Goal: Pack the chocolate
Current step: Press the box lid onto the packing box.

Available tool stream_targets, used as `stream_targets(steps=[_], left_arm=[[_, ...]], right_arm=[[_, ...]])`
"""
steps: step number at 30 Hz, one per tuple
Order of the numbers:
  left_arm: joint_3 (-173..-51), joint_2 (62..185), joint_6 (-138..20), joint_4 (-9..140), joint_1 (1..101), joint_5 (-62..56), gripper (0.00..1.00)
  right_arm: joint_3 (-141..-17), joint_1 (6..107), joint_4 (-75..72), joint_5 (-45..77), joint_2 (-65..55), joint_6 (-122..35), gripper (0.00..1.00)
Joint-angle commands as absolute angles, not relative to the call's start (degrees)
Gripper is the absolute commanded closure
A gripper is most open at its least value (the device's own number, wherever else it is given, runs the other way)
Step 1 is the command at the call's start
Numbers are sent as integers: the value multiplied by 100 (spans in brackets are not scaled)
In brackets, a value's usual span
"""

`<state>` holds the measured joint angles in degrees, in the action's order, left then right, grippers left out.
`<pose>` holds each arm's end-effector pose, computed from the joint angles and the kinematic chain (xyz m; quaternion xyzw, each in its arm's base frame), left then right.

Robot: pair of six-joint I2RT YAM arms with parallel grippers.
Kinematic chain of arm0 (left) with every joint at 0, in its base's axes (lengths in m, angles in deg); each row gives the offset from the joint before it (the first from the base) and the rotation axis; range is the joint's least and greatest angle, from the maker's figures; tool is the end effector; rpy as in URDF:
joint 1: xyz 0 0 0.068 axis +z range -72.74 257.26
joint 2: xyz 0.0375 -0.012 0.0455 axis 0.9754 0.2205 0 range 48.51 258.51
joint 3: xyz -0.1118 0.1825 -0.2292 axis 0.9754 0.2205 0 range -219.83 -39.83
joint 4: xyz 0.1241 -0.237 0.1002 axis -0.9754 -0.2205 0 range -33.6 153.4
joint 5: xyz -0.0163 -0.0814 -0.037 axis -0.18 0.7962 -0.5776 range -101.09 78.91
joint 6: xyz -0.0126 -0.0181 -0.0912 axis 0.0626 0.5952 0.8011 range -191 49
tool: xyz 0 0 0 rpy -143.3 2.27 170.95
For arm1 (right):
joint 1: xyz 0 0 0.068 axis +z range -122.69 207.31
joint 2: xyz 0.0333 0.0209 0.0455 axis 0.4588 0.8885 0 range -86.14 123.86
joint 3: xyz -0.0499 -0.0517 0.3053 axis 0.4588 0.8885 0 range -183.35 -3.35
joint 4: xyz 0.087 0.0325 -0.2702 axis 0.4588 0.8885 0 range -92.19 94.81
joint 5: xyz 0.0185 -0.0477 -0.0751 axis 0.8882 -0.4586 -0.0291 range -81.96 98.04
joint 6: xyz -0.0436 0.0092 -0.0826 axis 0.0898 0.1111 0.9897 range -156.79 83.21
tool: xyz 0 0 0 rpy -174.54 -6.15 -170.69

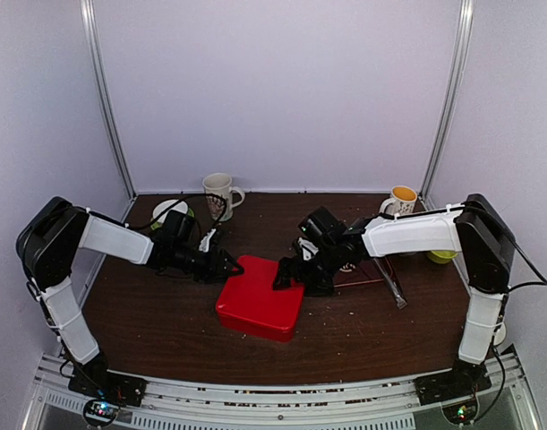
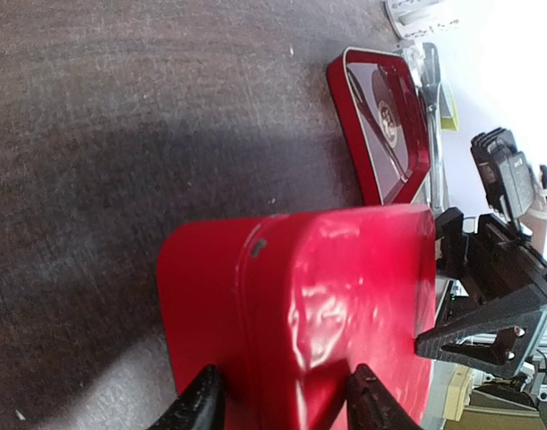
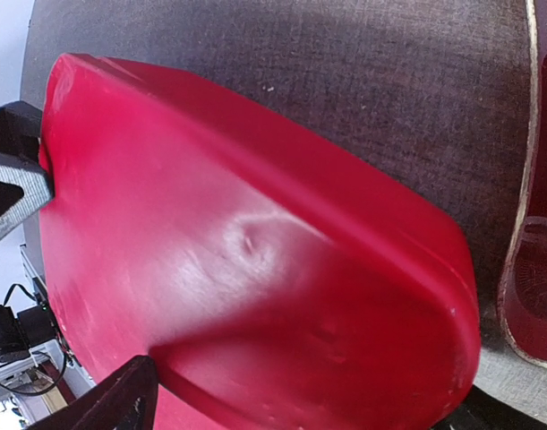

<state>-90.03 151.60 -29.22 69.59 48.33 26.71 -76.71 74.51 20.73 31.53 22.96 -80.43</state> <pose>0.3224 -0.2374 0.1293 0.0204 0.8872 -0.4475 0.1105 0.2836 0.3558 0.1637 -0.0843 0.9405 0.3259 0.0461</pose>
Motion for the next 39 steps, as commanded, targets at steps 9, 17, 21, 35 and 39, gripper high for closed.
stream_targets(steps=[9, 17, 21, 35, 39], left_arm=[[-8329, 15793, -2920, 6544, 5097, 1786, 60], [-8055, 16041, -2636, 6988, 5331, 1843, 64], [-8001, 16121, -2537, 7079, 5377, 1806, 66], [-7890, 16020, -2386, 7299, 5398, 1764, 67], [-7947, 15907, -2429, 7161, 5389, 1673, 67]], right_arm=[[-7534, 7304, 1674, 2921, 2311, -7768, 2], [-7107, 7068, 1002, 3199, 2211, -7981, 8], [-6626, 6872, 260, 3209, 1933, -8213, 8], [-5777, 6436, -1145, 3930, 1686, -8522, 27], [-5774, 6431, -638, 3590, 1270, -8047, 30]])
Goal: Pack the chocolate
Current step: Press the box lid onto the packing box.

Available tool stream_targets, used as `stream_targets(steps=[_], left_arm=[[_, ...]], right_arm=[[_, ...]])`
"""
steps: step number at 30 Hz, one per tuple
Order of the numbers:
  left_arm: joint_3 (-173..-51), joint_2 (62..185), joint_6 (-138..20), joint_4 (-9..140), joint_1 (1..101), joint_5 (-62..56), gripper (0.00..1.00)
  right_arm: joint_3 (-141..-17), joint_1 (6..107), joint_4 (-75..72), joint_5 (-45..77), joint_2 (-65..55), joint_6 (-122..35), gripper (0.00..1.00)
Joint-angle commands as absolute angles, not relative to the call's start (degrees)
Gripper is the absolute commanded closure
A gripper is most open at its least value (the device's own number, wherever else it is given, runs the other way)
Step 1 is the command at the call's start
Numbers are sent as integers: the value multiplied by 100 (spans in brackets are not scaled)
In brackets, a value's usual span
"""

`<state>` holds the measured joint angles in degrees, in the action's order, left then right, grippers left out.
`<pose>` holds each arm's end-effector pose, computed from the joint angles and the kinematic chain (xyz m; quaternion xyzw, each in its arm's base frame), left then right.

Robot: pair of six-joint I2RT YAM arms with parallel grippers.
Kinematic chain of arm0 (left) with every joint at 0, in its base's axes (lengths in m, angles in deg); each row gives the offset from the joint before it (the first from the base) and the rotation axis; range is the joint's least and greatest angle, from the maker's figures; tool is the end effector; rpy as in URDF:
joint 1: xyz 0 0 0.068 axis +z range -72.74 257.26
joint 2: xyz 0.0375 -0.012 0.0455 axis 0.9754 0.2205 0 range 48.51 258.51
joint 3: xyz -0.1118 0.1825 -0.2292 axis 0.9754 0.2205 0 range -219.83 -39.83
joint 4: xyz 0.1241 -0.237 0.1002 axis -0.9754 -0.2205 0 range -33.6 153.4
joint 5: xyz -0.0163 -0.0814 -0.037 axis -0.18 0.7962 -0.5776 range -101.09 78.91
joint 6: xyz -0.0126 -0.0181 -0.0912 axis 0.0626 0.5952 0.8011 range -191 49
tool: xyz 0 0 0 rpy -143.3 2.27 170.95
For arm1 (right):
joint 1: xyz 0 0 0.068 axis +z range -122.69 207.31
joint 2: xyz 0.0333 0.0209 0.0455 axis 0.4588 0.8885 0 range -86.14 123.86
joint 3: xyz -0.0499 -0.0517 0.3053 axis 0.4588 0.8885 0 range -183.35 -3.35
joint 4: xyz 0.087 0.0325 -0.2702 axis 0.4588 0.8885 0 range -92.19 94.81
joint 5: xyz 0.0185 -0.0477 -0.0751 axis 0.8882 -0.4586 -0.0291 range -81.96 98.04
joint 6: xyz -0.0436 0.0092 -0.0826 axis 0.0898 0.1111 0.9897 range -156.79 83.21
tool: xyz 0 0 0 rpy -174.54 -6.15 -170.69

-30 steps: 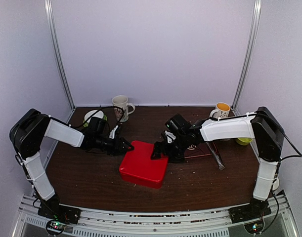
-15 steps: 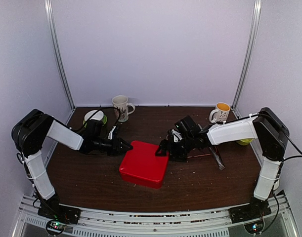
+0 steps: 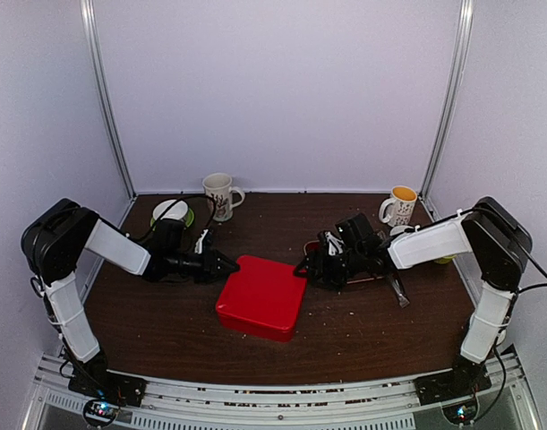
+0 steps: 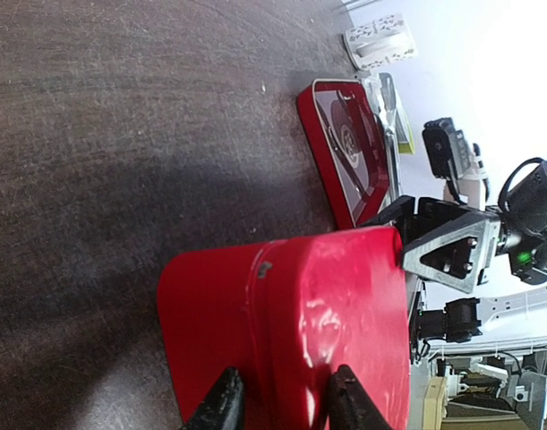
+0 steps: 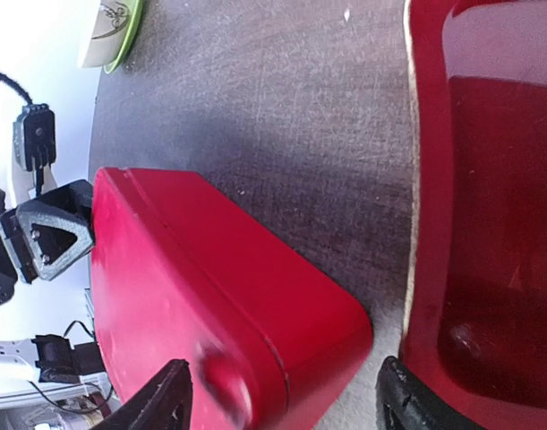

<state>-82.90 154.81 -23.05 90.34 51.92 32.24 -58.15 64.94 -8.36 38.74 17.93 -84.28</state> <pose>0.3282 -0.2196 0.1123 0.0011 0.8458 -0.5148 0.1403 0.3092 0.2928 0.1440 -0.0290 0.8904 0.4384 0.1185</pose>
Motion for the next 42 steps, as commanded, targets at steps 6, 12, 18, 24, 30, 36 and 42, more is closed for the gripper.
stream_targets(steps=[6, 12, 18, 24, 30, 36, 42], left_arm=[[-8031, 15886, -2500, 7043, 5354, 1580, 67], [-8106, 15808, -2553, 6928, 5309, 1447, 67], [-8193, 15824, -2533, 6929, 5214, 1420, 67], [-8193, 15728, -2520, 6921, 5164, 1379, 67], [-8391, 15340, -2681, 6567, 5053, 1359, 64], [-9000, 14542, -3165, 5409, 4740, 949, 49], [-9490, 14263, -3339, 5067, 4466, 848, 39]], right_arm=[[-5546, 6464, -821, 3653, 792, -7730, 47], [-5358, 6650, -2083, 4790, 1173, -8125, 88], [-4939, 6696, -3647, 5233, 1677, -8663, 100], [-4805, 6704, -4624, 5417, 2387, -9110, 100], [-4813, 6712, -4439, 5300, 2736, -9064, 100], [-5391, 6751, -2429, 4903, 2706, -8191, 100], [-5487, 6756, -2184, 4824, 2706, -8081, 100]])
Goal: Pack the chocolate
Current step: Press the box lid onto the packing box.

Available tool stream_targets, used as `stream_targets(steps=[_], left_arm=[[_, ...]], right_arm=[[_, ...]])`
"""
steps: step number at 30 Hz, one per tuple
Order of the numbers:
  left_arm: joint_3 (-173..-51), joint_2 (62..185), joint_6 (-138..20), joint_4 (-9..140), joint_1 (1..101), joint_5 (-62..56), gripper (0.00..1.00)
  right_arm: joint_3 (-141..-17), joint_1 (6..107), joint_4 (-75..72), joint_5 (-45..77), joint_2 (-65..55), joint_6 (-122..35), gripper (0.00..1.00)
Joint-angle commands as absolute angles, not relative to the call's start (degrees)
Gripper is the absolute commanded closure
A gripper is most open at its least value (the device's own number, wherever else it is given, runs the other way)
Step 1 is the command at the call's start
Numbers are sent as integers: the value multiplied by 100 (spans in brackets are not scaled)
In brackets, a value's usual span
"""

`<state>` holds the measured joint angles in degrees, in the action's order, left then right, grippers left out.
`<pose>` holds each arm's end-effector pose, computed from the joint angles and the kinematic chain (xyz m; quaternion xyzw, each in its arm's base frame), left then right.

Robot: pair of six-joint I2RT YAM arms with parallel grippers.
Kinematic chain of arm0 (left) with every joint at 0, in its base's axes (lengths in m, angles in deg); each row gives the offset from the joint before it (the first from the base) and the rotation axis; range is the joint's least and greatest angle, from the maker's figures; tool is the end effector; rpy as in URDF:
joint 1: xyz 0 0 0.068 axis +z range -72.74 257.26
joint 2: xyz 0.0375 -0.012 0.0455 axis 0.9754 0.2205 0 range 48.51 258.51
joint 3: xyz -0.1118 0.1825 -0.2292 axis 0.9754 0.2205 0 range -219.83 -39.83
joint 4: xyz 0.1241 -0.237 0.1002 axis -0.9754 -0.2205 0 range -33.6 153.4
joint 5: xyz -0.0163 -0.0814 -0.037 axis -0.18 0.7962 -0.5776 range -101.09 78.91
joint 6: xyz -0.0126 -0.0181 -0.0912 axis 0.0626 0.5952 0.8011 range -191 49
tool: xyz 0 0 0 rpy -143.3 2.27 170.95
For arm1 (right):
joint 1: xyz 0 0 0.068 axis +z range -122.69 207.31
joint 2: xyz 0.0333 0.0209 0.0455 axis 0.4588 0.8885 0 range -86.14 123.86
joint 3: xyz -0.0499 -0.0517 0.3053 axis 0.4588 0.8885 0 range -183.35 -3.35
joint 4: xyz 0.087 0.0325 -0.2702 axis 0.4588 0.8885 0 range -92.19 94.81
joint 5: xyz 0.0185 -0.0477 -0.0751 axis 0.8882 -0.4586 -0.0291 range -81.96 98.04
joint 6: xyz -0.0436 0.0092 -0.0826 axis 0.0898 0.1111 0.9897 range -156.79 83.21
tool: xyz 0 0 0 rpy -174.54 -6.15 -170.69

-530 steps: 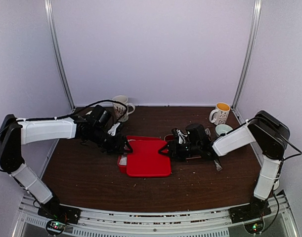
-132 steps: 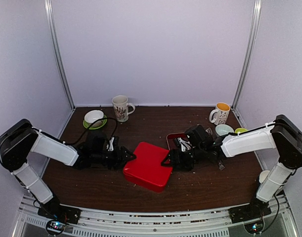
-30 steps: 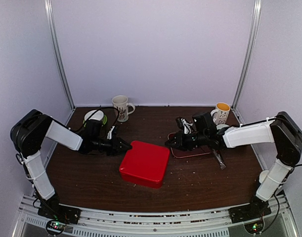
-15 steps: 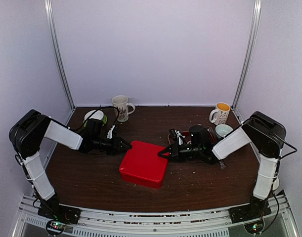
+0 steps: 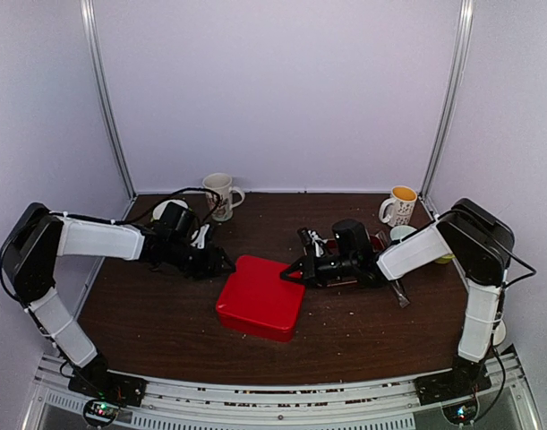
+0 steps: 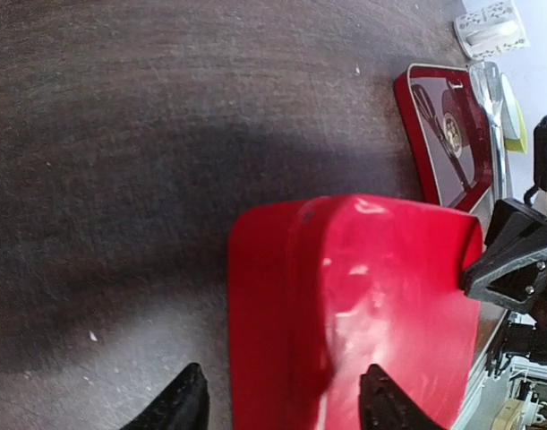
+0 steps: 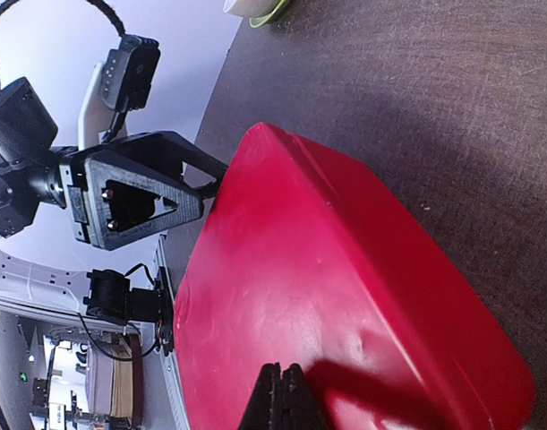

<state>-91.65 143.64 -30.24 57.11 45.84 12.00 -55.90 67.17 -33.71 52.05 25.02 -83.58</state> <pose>0.3103 -0.2284 0.1606 -0.0059 0.9221 -0.3510 0.1627 0.3022 0.3288 0.1376 -0.1474 0.8013 0.5645 0.1328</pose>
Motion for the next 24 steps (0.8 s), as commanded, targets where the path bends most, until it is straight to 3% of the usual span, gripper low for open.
stream_targets(steps=[1, 5, 11, 16, 20, 24], left_arm=[[-9501, 14321, -3345, 5157, 4473, 885, 35], [-9440, 14760, -3362, 5911, 4606, 1178, 30], [-9159, 15642, -3042, 7874, 5020, 2104, 30], [-9412, 16218, -3065, 8407, 5032, 2560, 32], [-9545, 16513, -3205, 8166, 5043, 2649, 39], [-9389, 16787, -3162, 8136, 5111, 2680, 56]], right_arm=[[-5481, 6756, -2218, 4839, 2721, -8090, 100], [-5493, 6756, -2233, 4886, 2704, -8080, 100], [-5520, 6778, -2274, 4958, 2711, -8107, 100], [-5553, 6774, -2225, 4970, 2702, -8113, 100], [-5563, 6776, -2205, 4977, 2714, -8116, 100], [-5573, 6776, -2195, 4985, 2733, -8118, 100]])
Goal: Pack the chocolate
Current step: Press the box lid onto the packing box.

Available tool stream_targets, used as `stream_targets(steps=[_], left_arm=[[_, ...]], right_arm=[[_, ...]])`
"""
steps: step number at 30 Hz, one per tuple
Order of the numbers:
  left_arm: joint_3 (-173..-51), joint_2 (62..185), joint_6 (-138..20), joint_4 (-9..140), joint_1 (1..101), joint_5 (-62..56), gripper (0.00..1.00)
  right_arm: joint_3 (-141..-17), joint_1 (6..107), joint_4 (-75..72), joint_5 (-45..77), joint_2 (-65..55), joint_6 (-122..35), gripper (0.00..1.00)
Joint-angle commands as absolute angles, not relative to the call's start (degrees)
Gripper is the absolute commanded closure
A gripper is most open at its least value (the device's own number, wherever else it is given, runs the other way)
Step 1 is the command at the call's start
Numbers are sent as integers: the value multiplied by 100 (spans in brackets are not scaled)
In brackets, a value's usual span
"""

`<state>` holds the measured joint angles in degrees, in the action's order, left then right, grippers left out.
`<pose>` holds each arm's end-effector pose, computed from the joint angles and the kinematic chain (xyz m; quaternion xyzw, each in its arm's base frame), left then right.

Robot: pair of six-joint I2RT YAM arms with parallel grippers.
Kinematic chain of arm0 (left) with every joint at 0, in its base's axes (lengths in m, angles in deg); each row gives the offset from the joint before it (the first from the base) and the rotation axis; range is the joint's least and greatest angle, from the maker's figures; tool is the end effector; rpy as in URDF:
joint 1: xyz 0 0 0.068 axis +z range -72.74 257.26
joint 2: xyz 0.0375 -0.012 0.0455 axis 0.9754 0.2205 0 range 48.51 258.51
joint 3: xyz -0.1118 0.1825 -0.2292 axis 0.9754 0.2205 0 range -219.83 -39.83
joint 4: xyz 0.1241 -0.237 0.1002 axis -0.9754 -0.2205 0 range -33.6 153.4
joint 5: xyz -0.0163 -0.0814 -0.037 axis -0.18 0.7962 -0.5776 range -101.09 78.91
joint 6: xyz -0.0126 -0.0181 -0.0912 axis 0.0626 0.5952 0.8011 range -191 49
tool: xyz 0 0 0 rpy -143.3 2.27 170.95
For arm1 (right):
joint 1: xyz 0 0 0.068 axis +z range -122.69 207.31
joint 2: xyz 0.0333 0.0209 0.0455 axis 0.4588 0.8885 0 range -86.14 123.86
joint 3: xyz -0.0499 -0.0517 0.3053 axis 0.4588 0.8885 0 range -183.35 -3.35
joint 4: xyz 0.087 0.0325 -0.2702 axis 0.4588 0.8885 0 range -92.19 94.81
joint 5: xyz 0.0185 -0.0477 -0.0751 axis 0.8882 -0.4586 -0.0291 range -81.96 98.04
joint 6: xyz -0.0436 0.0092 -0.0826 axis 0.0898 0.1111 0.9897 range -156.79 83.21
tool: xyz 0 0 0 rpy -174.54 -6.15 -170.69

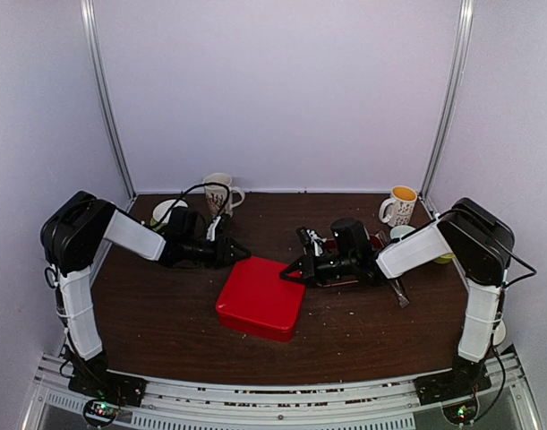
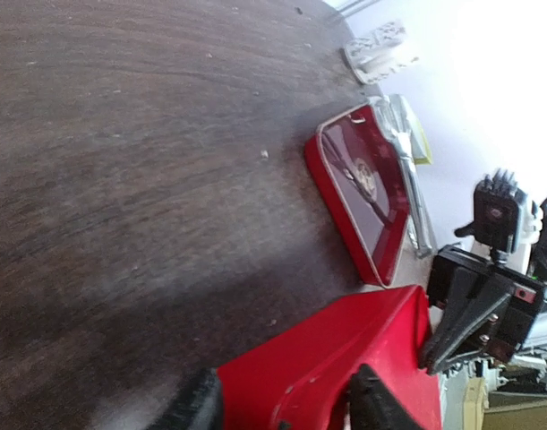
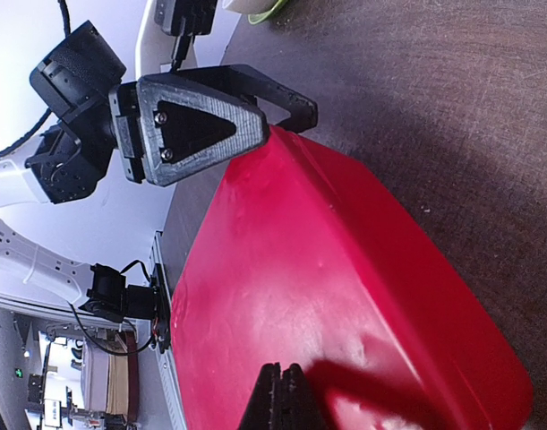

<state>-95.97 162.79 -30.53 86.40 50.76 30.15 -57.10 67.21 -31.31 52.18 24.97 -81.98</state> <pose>0.3798 -0.2516 0.1150 0.0601 0.8443 -0.4985 0.1871 0.3039 0.3308 0.1396 -0.1560 0.8034 0.5592 0.1325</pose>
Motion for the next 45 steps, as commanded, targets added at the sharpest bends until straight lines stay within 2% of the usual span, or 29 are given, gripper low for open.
stream_targets(steps=[1, 4, 13, 22, 24, 30, 33, 38, 42, 43, 44, 45], left_arm=[[-9308, 16794, -3183, 8056, 5130, 2530, 60], [-9109, 16908, -3209, 7895, 5212, 2382, 65], [-8589, 17122, -3195, 7473, 5479, 1803, 69], [-8589, 17206, -3203, 7205, 5526, 1610, 71], [-8492, 16900, -3253, 7342, 5528, 1685, 70], [-8547, 15599, -3540, 7106, 5395, 1763, 55], [-8742, 14976, -3698, 6701, 5259, 1631, 53], [-8858, 14373, -3742, 6493, 5026, 1637, 62], [-8697, 14118, -3630, 6519, 4855, 1684, 73], [-8661, 14082, -3609, 6561, 4795, 1758, 83], [-8631, 14079, -3604, 6684, 4746, 1890, 99], [-8598, 14103, -3567, 6840, 4700, 2021, 100]], right_arm=[[-5570, 6777, -2185, 4980, 2733, -8115, 100], [-5588, 6780, -2149, 4979, 2741, -8099, 100], [-5659, 6774, -1924, 4910, 2724, -7998, 100], [-5712, 6783, -1808, 4856, 2677, -7991, 100], [-5760, 6784, -1770, 4845, 2638, -7951, 100], [-5904, 6781, -1669, 4810, 2446, -7854, 100], [-5888, 6774, -1835, 4817, 2255, -7840, 100], [-5812, 6761, -2081, 4863, 1924, -7833, 100], [-5501, 6701, -2204, 4724, 1501, -7871, 100], [-5454, 6693, -2220, 4732, 1409, -7863, 100], [-5420, 6691, -2250, 4759, 1352, -7849, 100], [-5397, 6682, -2340, 4813, 1316, -7852, 100]])
